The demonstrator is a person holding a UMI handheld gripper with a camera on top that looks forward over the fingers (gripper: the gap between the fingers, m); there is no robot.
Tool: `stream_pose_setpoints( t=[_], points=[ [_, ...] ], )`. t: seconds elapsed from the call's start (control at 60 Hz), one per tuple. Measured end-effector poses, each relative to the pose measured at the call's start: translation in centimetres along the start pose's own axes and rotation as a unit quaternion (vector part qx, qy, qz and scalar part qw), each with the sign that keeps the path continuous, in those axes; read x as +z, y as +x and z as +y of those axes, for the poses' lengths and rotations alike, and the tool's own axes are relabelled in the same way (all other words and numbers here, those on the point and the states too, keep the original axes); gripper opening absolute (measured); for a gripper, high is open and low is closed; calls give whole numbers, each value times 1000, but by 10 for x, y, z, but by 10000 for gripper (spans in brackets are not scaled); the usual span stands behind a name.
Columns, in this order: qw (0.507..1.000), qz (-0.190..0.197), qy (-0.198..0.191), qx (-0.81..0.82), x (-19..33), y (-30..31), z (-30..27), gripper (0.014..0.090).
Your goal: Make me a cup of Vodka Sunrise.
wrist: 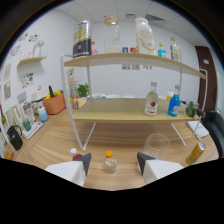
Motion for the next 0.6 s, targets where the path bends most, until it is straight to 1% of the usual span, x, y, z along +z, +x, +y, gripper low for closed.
stream_pose_setpoints(
  t=[0.117,0.233,0.283,0.333,0.417,0.6],
  points=[
    [1000,9,9,6,-34,19,-8,863],
    [1000,26,-4,5,-57,49,-2,863],
    [999,35,-4,1,-66,63,-8,863],
    [999,41,4,2,-72,78,-21,862],
    [998,48,30,7,-78,100,-61,865],
    [991,62,120,-3,-72,149,-183,856]
  ],
)
